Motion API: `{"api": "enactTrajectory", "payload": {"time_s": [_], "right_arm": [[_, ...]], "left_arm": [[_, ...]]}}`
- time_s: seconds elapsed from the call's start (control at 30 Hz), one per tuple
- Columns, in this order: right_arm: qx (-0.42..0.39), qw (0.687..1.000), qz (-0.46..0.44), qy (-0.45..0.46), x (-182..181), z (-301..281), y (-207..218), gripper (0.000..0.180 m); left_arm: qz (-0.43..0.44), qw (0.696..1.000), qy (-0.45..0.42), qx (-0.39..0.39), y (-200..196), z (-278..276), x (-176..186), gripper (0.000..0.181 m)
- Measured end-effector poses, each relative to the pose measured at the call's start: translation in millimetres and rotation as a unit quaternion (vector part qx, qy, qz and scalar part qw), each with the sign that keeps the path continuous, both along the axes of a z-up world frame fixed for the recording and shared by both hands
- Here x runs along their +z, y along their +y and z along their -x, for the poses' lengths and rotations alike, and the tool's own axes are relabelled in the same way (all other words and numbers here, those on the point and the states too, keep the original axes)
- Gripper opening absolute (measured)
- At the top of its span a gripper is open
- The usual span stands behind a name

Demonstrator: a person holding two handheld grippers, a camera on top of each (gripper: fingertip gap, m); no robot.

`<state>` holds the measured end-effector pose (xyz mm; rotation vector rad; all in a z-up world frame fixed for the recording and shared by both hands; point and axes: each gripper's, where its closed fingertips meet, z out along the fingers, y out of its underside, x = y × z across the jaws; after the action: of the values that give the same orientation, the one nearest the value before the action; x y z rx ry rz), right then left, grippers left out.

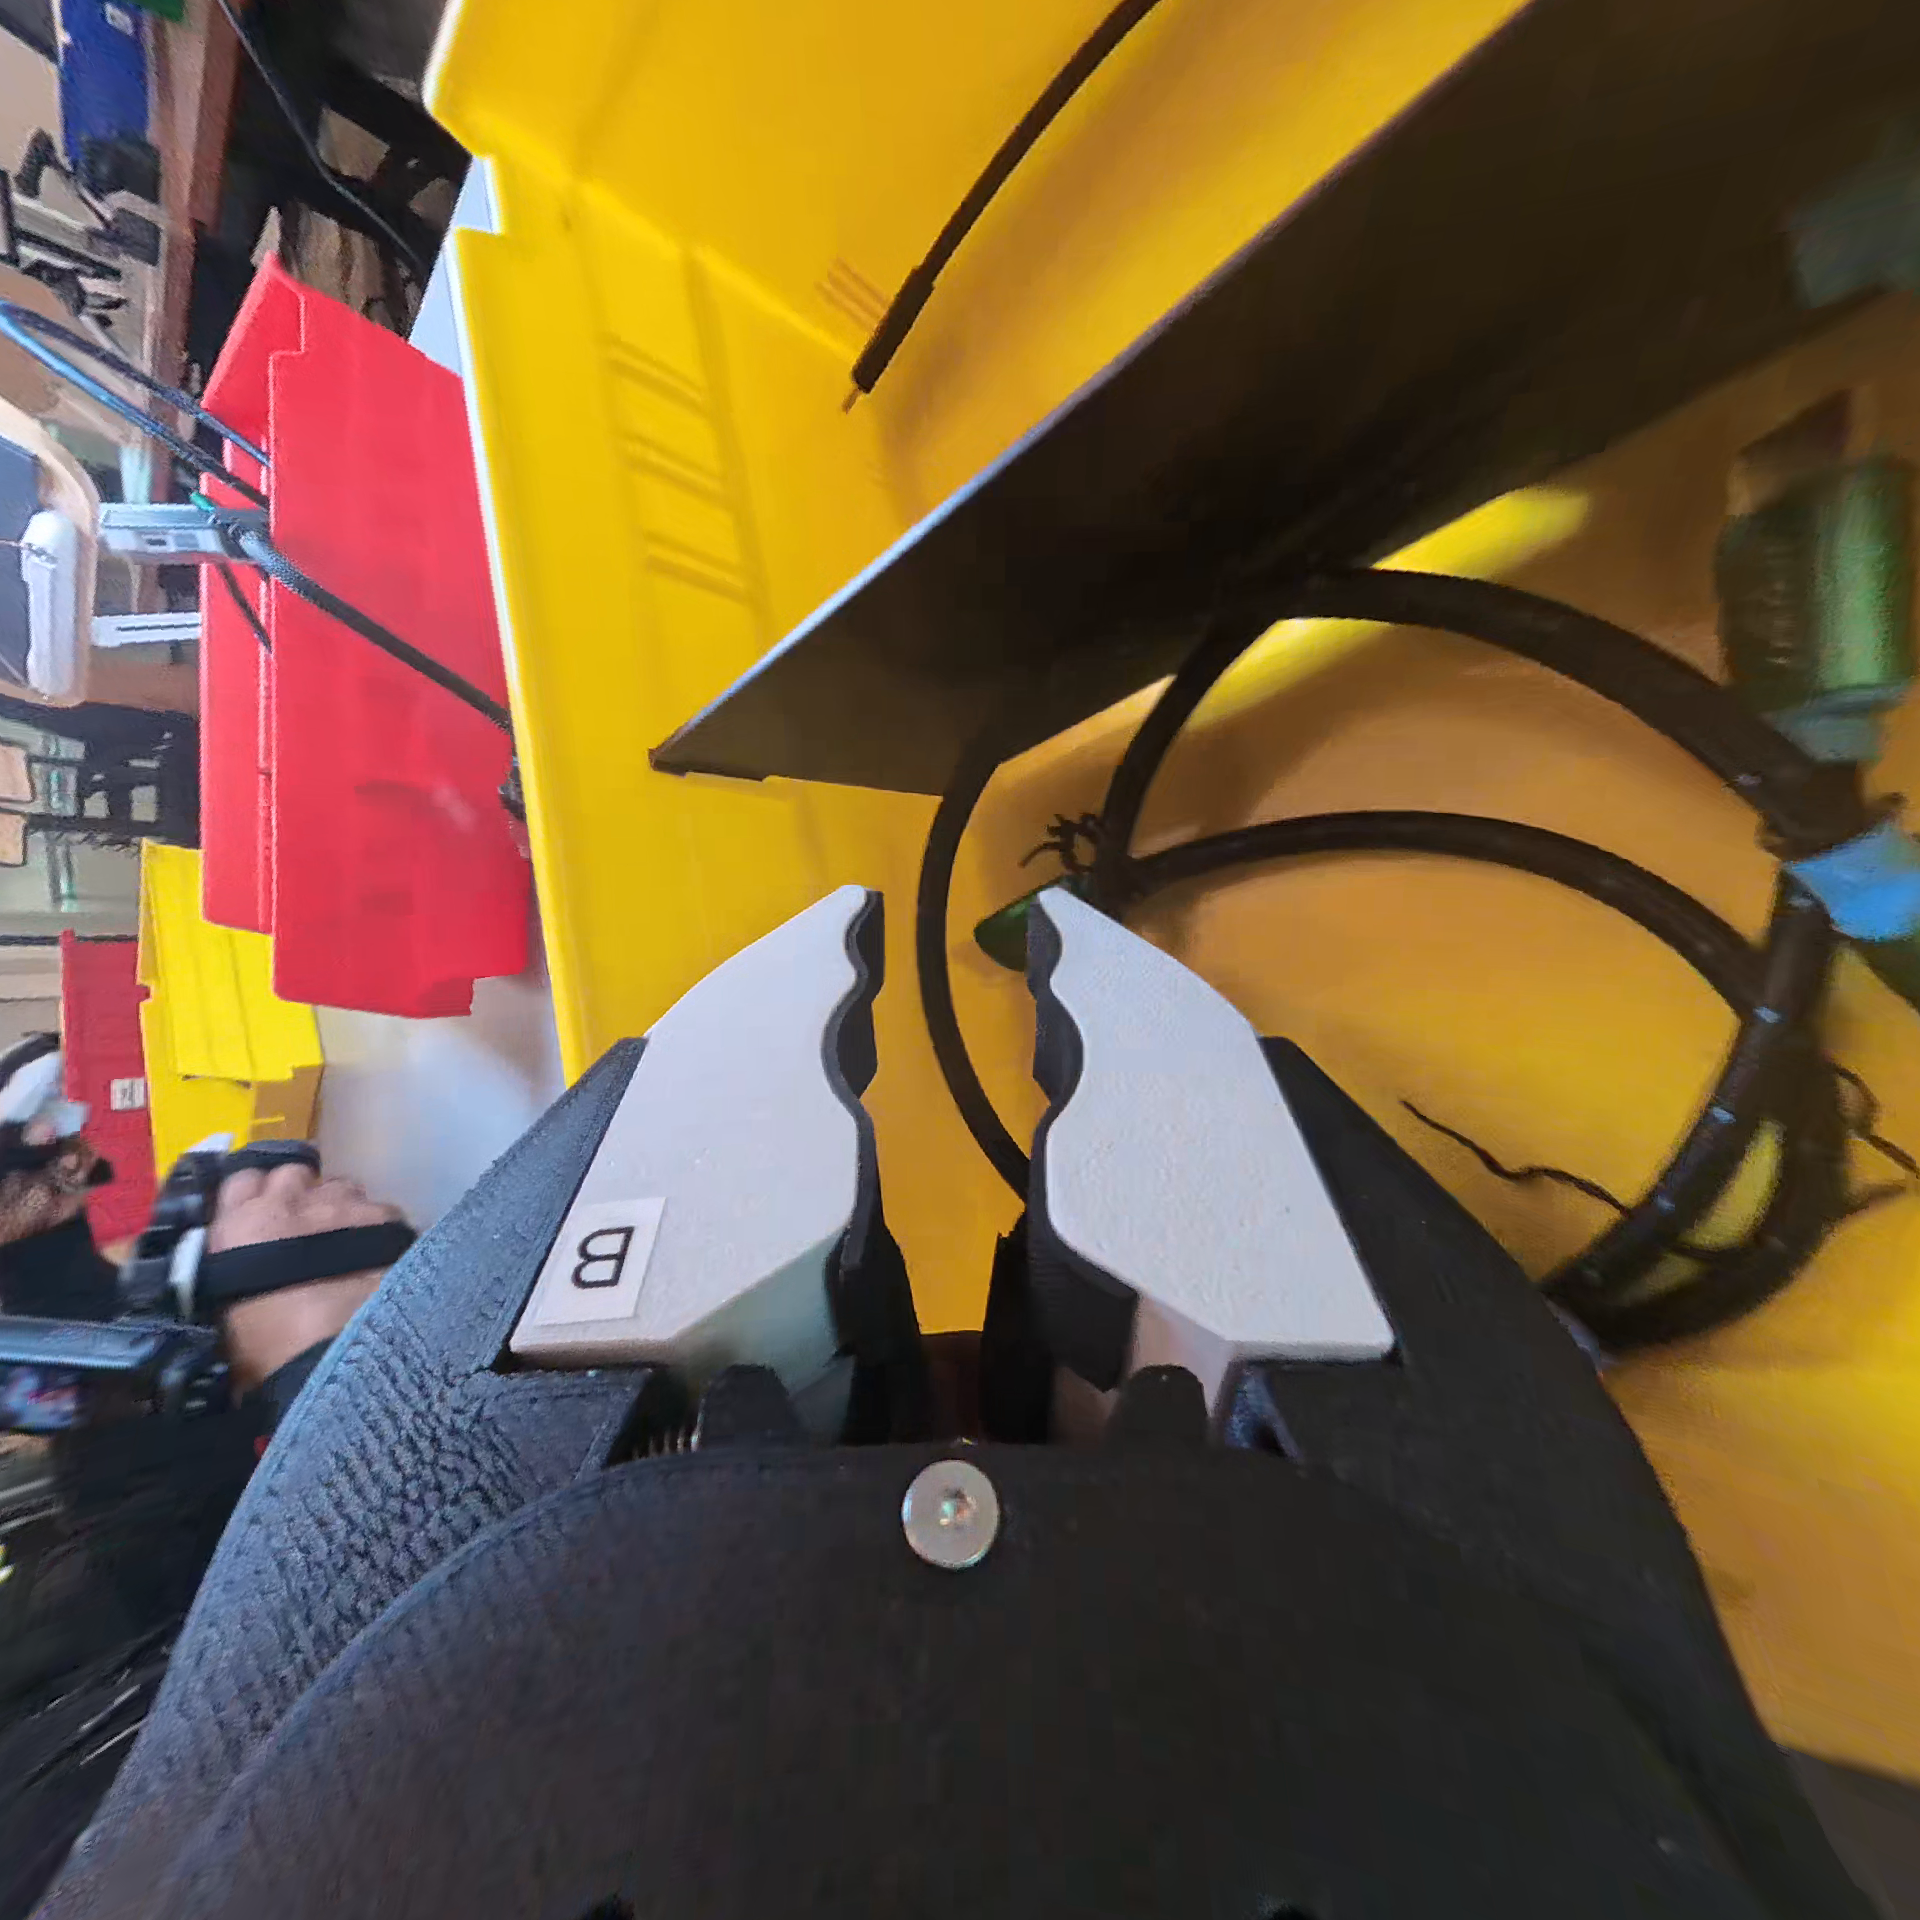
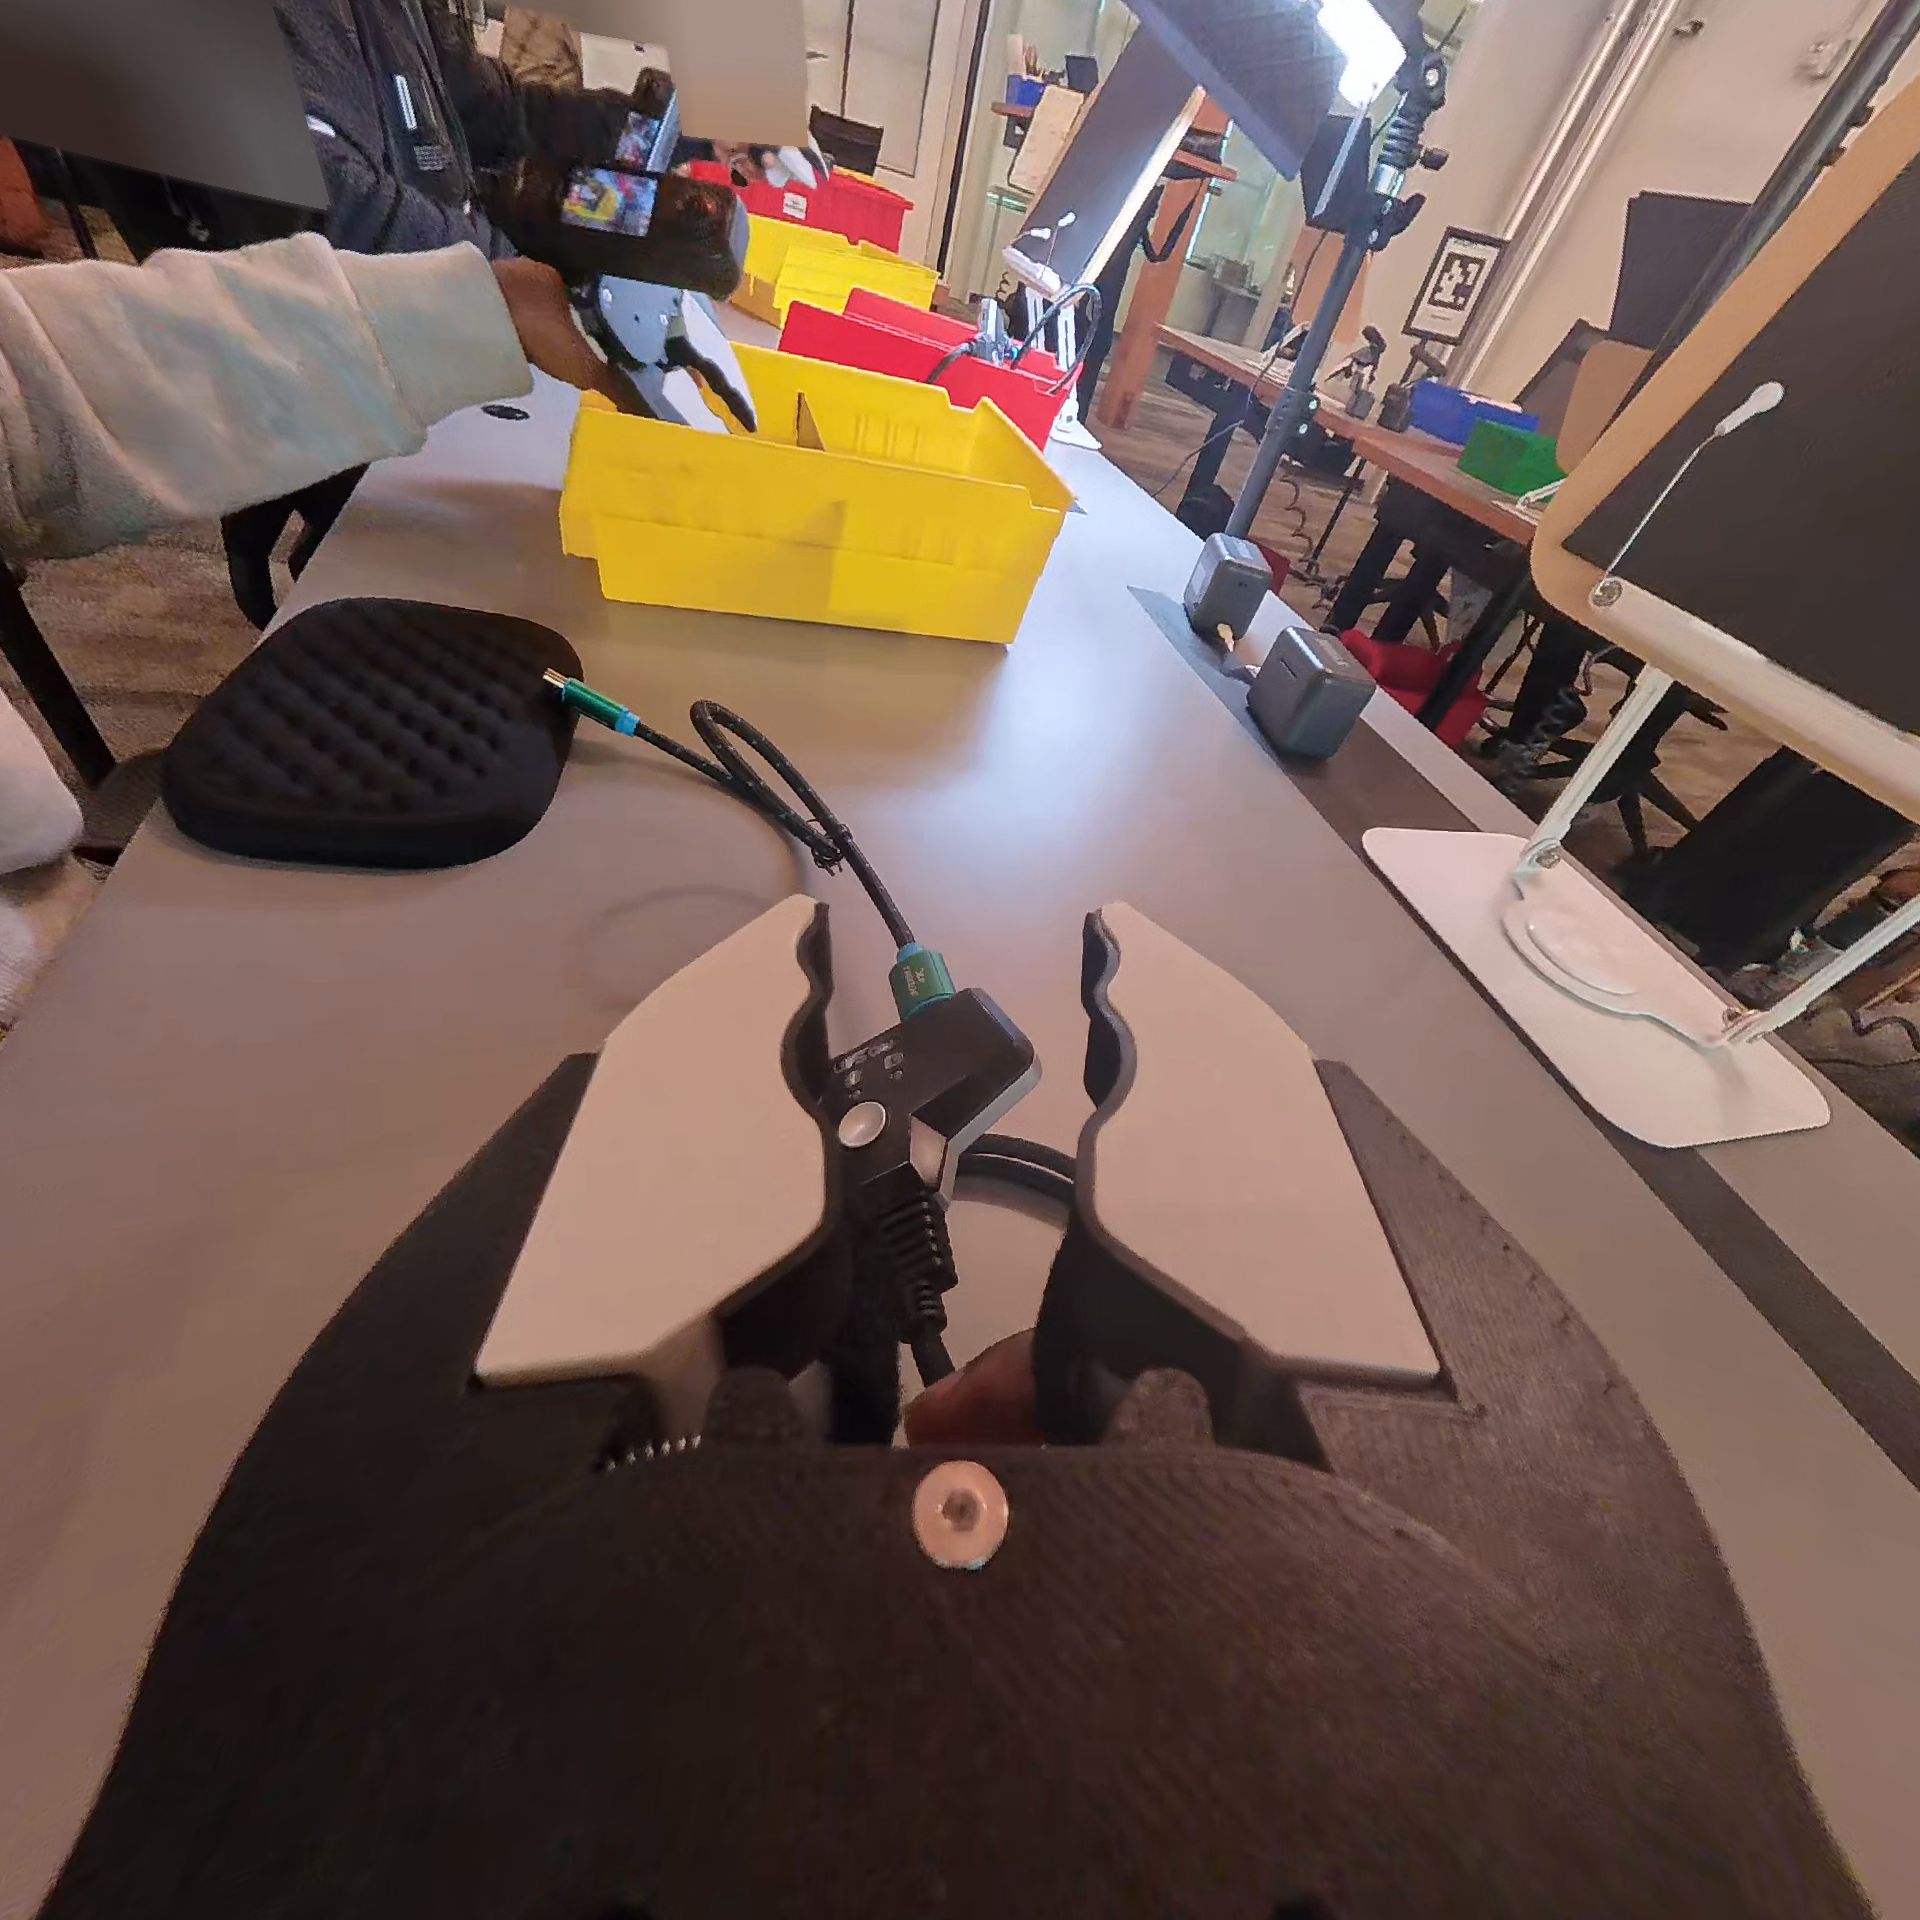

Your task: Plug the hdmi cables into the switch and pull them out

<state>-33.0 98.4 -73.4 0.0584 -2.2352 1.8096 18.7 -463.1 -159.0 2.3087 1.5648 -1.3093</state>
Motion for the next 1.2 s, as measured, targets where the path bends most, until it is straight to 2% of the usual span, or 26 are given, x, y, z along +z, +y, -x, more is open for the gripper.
{"api": "enactTrajectory", "payload": {"time_s": [0.3,0.4,0.5,0.8,0.97,1.1,1.2], "right_arm": [[0.003,1.0,-0.007,0.004,-5,1,0,0.039],[0.002,1.0,-0.018,0.007,-9,1,-1,0.039],[0.0,1.0,-0.021,0.012,-10,1,-1,0.038],[0.003,1.0,-0.02,0.023,-7,-3,-4,0.036],[0.025,0.999,-0.014,0.022,-4,-15,-15,0.036],[0.061,0.998,-0.004,0.009,-4,-32,-30,0.036],[0.101,0.995,0.003,-0.006,-7,-50,-44,0.037]], "left_arm": [[0.055,0.998,-0.029,0.008,-20,20,-18,0.023],[0.071,0.996,-0.046,0.009,-24,19,-23,0.008],[0.09,0.995,-0.047,0.018,-24,14,-14,0.007],[0.126,0.989,0.074,0.023,4,-17,86,0.007],[0.158,0.974,0.162,0.02,31,-29,151,0.006],[0.143,0.958,0.248,-0.021,72,-20,197,0.007],[0.128,0.948,0.279,-0.084,122,-1,213,0.006]]}}
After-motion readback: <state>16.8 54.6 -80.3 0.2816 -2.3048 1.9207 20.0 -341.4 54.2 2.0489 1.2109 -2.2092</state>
